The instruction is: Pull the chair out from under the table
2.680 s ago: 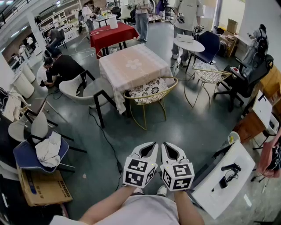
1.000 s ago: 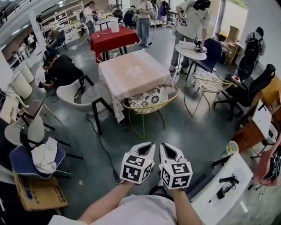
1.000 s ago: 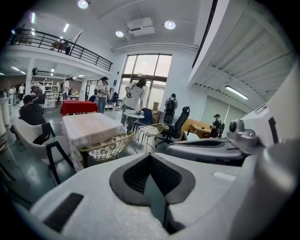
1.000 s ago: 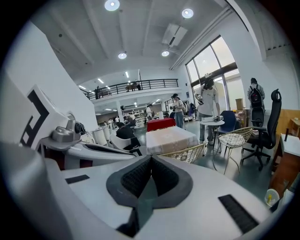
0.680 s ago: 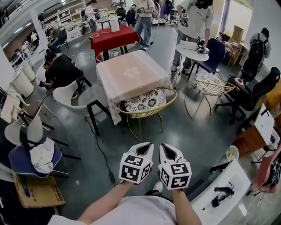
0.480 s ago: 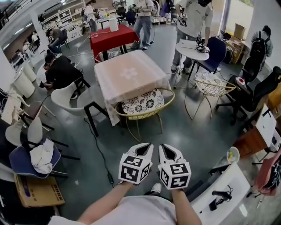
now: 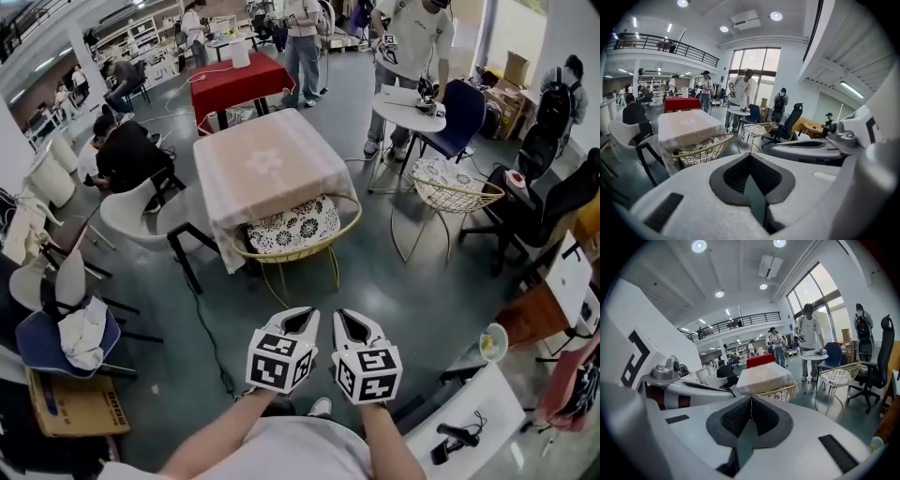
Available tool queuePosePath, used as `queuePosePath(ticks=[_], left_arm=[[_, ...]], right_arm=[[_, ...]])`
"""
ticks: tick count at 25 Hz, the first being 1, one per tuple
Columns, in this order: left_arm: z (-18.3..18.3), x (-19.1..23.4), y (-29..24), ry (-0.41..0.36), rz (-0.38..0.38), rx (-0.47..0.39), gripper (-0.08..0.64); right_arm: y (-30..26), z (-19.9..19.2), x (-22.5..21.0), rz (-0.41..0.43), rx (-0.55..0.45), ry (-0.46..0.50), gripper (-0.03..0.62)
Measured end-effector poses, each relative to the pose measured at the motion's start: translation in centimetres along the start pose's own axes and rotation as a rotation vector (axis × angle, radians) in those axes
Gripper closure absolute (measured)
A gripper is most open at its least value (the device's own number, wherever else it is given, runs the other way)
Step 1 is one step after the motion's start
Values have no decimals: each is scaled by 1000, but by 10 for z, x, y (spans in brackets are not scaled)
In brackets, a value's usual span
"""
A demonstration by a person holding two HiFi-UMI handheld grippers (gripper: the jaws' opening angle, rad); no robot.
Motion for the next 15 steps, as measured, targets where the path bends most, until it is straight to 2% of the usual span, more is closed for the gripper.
queuePosePath(ticks=[6, 15], left_arm=[[8, 9, -26, 19, 7, 13, 557], [44, 42, -86, 41, -24, 39, 557]], right_arm=[[-19, -4, -18, 10, 30, 4, 589], [-82, 12, -49, 9, 64, 49, 589]])
Point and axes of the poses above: the fingertips, and each gripper's own axes: y backward along the fingers, x to its left, z out of its top, the point moved 9 cm from there along y, backward along the fingers, and after that the axes turned 15 degrees about y, right-handed, at the moved point
